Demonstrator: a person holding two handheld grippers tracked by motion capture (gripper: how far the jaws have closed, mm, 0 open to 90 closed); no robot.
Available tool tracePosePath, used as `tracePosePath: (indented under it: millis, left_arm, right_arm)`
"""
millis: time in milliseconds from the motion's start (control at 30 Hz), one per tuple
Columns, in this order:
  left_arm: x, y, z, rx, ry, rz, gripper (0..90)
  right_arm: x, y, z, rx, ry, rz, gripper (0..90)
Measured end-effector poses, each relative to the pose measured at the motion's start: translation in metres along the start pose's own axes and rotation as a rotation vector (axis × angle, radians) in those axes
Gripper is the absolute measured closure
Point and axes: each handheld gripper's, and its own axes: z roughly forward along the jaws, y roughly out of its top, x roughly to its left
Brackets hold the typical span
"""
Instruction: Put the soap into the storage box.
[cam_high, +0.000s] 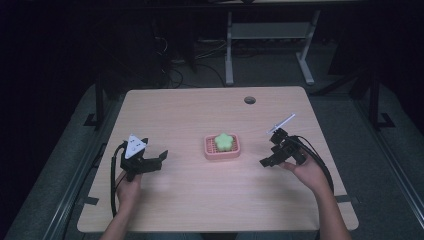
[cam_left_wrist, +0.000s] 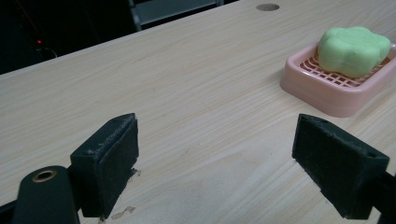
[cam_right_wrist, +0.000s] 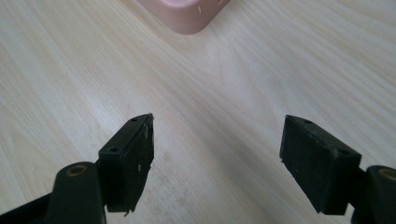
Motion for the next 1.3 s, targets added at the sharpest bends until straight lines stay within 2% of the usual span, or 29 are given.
tracePosePath:
  millis: [267,433,900,1300]
  left_arm:
    - [-0.001,0.000,0.001,-0.005,-0.002,-0.003,14.3]
    - [-0.002,0.000,0.001,0.005,0.000,0.013,14.3]
    - [-0.004,0.000,0.002,0.006,-0.010,0.021,14.3]
    - [-0.007,0.001,0.003,0.008,-0.013,0.029,14.3]
  right_arm:
    - [-0.002,-0.015,-0.001,-0.015,0.000,0.017,25.8]
    - [-0.005,-0.029,0.000,-0.034,0.011,0.043,25.8]
    - [-0.006,-0.057,-0.006,-0.070,0.006,0.083,25.8]
    - [-0.001,-0.078,-0.006,-0.090,0.004,0.085,25.8]
